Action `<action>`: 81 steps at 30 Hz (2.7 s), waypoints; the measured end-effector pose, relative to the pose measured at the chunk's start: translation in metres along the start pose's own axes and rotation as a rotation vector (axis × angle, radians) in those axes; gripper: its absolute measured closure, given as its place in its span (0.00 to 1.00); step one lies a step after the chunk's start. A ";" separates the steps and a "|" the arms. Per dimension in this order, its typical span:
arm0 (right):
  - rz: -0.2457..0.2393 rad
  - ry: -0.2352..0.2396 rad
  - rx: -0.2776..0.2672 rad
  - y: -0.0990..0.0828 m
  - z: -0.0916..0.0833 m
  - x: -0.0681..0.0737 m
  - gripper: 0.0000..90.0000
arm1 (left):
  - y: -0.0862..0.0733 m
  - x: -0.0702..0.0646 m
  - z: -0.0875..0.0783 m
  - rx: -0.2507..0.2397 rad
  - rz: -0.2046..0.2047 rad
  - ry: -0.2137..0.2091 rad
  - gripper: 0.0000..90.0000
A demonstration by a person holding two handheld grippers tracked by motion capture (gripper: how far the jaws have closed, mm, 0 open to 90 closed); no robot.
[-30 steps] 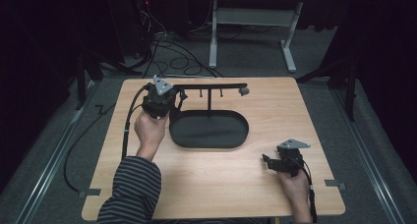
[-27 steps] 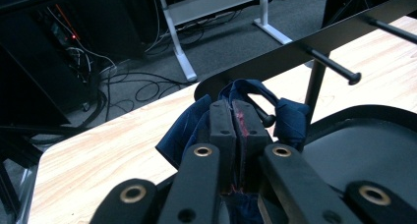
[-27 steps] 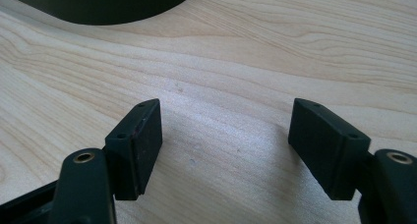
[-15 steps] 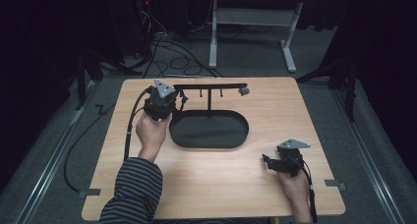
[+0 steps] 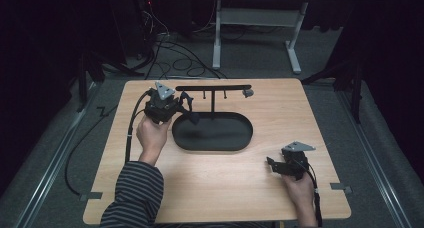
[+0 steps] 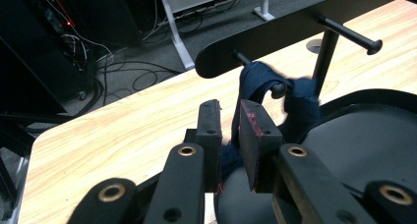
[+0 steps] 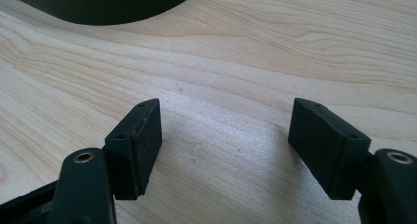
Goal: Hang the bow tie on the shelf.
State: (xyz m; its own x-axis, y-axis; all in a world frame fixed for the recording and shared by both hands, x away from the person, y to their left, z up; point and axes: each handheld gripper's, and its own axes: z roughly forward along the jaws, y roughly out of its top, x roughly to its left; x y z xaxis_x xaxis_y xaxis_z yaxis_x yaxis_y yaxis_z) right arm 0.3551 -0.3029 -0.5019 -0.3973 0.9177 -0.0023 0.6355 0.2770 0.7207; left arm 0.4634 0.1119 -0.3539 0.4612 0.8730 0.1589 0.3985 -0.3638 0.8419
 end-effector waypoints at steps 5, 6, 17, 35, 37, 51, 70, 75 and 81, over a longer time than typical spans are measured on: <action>0.000 0.000 0.000 0.000 0.000 0.000 0.33 | -0.002 0.001 0.000 0.000 -0.011 -0.013 0.86; 0.000 0.000 0.000 0.000 0.000 0.000 0.33 | -0.002 0.001 0.000 0.002 -0.010 -0.014 0.85; -0.002 -0.002 0.000 0.000 0.000 0.000 0.33 | -0.007 0.005 -0.009 0.023 -0.023 -0.065 0.78; -0.005 -0.004 0.002 0.000 0.000 0.000 0.33 | -0.020 0.016 -0.029 0.010 -0.058 -0.090 0.68; -0.005 -0.004 0.001 0.000 0.000 0.000 0.33 | -0.022 0.018 -0.031 0.005 -0.062 -0.090 0.68; -0.003 -0.006 0.001 0.000 0.000 0.001 0.33 | -0.036 0.029 -0.051 -0.024 -0.096 -0.086 0.69; -0.004 -0.006 0.001 0.000 0.000 0.001 0.34 | -0.056 0.045 -0.073 -0.051 -0.131 -0.063 0.68; -0.003 -0.007 0.001 0.000 0.000 0.001 0.34 | -0.059 0.048 -0.079 -0.058 -0.135 -0.062 0.67; -0.003 -0.007 0.001 0.000 0.000 0.001 0.34 | -0.062 0.050 -0.083 -0.058 -0.138 -0.055 0.66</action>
State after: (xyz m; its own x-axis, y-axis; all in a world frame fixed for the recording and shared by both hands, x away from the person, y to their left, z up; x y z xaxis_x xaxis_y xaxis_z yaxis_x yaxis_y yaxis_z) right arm 0.3549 -0.3020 -0.5020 -0.3945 0.9189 -0.0089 0.6355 0.2798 0.7197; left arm 0.3961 0.2050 -0.3558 0.4486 0.8937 0.0121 0.4152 -0.2204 0.8826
